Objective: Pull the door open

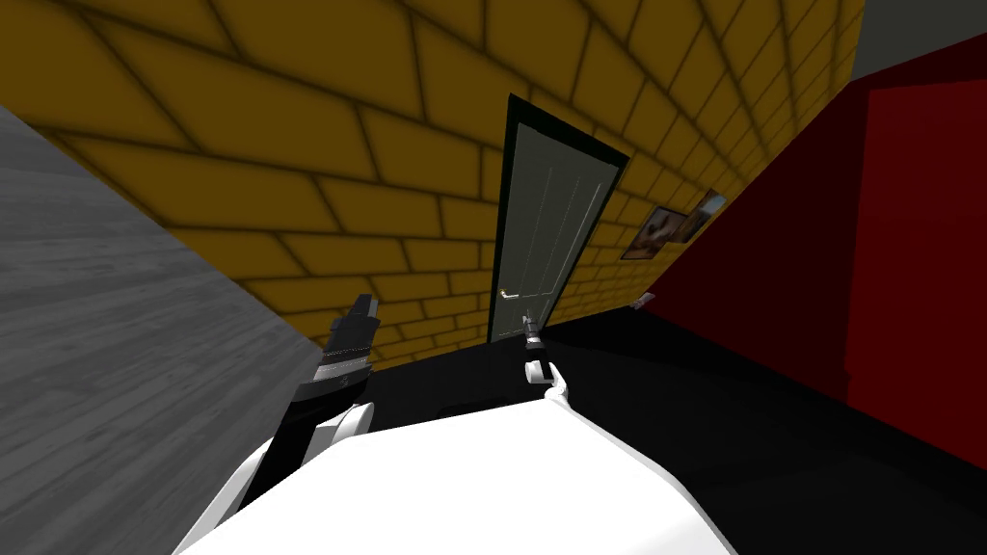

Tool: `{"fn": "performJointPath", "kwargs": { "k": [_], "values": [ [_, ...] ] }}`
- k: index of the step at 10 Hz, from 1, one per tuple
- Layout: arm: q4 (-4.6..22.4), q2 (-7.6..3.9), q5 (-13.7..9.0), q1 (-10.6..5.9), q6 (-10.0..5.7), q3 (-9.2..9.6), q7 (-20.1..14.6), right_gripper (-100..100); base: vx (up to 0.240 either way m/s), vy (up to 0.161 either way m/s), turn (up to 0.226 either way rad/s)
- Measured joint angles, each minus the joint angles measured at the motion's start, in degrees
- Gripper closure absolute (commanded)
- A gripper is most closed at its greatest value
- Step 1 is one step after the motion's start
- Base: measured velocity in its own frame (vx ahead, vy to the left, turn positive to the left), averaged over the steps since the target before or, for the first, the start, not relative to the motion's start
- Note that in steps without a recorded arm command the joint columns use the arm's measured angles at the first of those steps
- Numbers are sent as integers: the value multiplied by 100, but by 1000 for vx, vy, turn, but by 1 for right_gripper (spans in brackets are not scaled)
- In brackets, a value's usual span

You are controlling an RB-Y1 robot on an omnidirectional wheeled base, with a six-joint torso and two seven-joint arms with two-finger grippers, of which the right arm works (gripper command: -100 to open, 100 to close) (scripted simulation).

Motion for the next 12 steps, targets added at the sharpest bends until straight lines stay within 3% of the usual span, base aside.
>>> {"fn": "performJointPath", "kwargs": {
  "k": [3,12],
  "values": [
    [519,-52,-50,-151,-112,-29,-46,-100,46,-66,135],
    [1602,-123,-160,-544,-325,-101,-109,-100,25,-54,108]
  ]
}}
